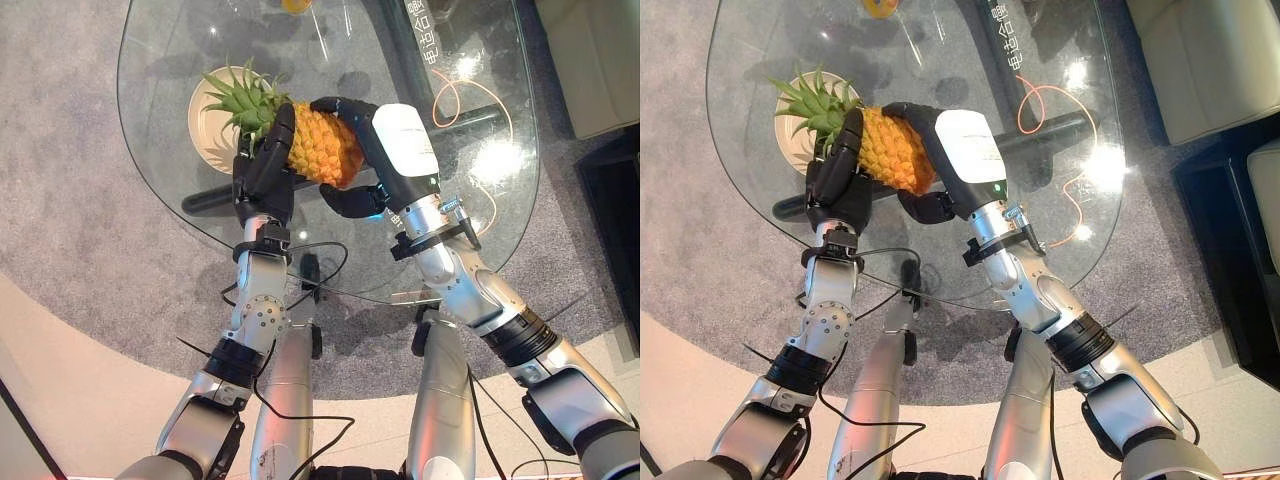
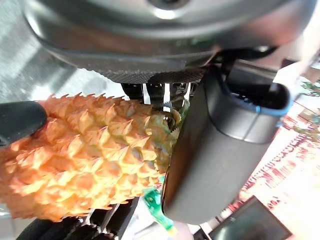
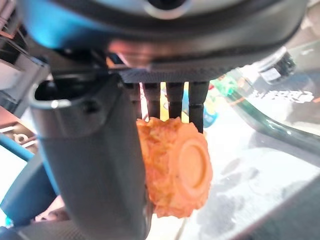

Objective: Pick up the fruit to the plate

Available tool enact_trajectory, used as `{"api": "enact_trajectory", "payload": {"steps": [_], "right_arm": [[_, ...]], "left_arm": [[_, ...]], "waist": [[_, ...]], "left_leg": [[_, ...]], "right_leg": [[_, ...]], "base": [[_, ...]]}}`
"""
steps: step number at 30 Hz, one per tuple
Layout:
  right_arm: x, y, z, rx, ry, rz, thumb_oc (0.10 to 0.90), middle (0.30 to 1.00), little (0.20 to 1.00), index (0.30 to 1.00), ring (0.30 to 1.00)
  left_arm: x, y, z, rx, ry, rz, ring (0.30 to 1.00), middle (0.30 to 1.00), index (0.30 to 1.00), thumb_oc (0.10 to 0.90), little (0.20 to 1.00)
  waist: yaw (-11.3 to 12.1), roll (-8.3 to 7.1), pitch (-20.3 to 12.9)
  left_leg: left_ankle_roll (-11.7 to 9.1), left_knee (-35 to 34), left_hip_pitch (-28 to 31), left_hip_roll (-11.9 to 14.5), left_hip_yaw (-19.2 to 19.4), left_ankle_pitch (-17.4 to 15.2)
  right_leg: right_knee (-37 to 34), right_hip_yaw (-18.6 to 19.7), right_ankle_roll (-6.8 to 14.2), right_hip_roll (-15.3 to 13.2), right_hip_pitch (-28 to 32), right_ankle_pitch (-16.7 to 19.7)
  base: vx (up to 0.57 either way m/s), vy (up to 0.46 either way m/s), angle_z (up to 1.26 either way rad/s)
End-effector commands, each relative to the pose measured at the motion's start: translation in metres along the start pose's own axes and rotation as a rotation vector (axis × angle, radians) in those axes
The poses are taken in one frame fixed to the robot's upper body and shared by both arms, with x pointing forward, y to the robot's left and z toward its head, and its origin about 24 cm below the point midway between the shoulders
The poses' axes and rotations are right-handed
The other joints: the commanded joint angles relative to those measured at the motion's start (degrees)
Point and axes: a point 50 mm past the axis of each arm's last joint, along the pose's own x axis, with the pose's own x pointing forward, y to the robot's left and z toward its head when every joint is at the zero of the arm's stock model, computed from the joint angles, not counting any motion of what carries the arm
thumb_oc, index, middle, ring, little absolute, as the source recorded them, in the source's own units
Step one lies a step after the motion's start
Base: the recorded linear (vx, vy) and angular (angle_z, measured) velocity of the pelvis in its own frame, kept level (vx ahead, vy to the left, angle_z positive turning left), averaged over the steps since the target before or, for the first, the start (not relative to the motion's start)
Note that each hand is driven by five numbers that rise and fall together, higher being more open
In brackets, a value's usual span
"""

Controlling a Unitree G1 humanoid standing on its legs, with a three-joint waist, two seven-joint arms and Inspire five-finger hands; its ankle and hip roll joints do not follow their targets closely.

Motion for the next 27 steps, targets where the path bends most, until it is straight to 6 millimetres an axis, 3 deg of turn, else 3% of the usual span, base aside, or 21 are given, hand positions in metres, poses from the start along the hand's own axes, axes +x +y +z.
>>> {"api": "enact_trajectory", "payload": {"steps": [1, 22, 23, 26, 27], "right_arm": [[0.0259, -0.0253, 0.0823, 0.086, -0.428, -0.136, 0.100, 0.300, 0.200, 0.300, 0.300], [0.0266, -0.0283, 0.0783, 0.095, -0.398, -0.177, 0.100, 0.300, 0.200, 0.300, 0.300], [0.0270, -0.0285, 0.0783, 0.096, -0.397, -0.180, 0.240, 0.420, 0.340, 0.420, 0.420], [0.0276, -0.0288, 0.0777, 0.102, -0.389, -0.192, 0.800, 0.900, 0.900, 0.900, 0.900], [0.0277, -0.0291, 0.0773, 0.106, -0.385, -0.195, 0.800, 0.900, 0.900, 0.900, 0.900]], "left_arm": [[0.0081, -0.0857, 0.0254, -0.070, -0.181, -0.450, 0.300, 0.300, 0.300, 0.100, 0.200], [0.0086, -0.0869, 0.0323, -0.046, -0.253, -0.452, 0.300, 0.300, 0.300, 0.100, 0.200], [0.0087, -0.0872, 0.0322, -0.048, -0.256, -0.449, 0.300, 0.300, 0.300, 0.100, 0.200], [0.0094, -0.0877, 0.0328, -0.049, -0.263, -0.446, 0.300, 0.300, 0.300, 0.100, 0.200], [0.0094, -0.0872, 0.0328, -0.048, -0.264, -0.445, 0.300, 0.300, 0.300, 0.100, 0.200]], "waist": [[0.70, -0.63, -1.26], [0.50, -0.71, -1.26], [0.48, -0.67, -1.26], [0.45, -0.67, -1.26], [0.44, -0.68, -1.26]], "left_leg": [[2.10, 5.42, 0.47, -0.87, 0.20, -5.48], [2.05, 5.58, 0.15, -0.95, 0.07, -5.56], [2.04, 5.47, 0.24, -1.00, 0.08, -5.53], [2.03, 5.49, 0.16, -0.96, 0.10, -5.49], [2.03, 5.48, 0.19, -0.93, 0.13, -5.53]], "right_leg": [[-9.52, -3.37, -0.34, -0.07, 2.87, 8.63], [-9.26, -3.00, -0.42, 0.16, 2.47, 8.44], [-9.32, -2.98, -0.44, 0.19, 2.53, 8.43], [-9.34, -2.97, -0.45, 0.16, 2.47, 8.48], [-9.35, -2.98, -0.45, 0.16, 2.52, 8.44]], "base": [[0.00, 0.000, 0.00], [0.00, 0.000, 0.00], [0.00, 0.000, 0.00], [0.00, 0.000, 0.00], [0.00, 0.000, 0.00]]}}
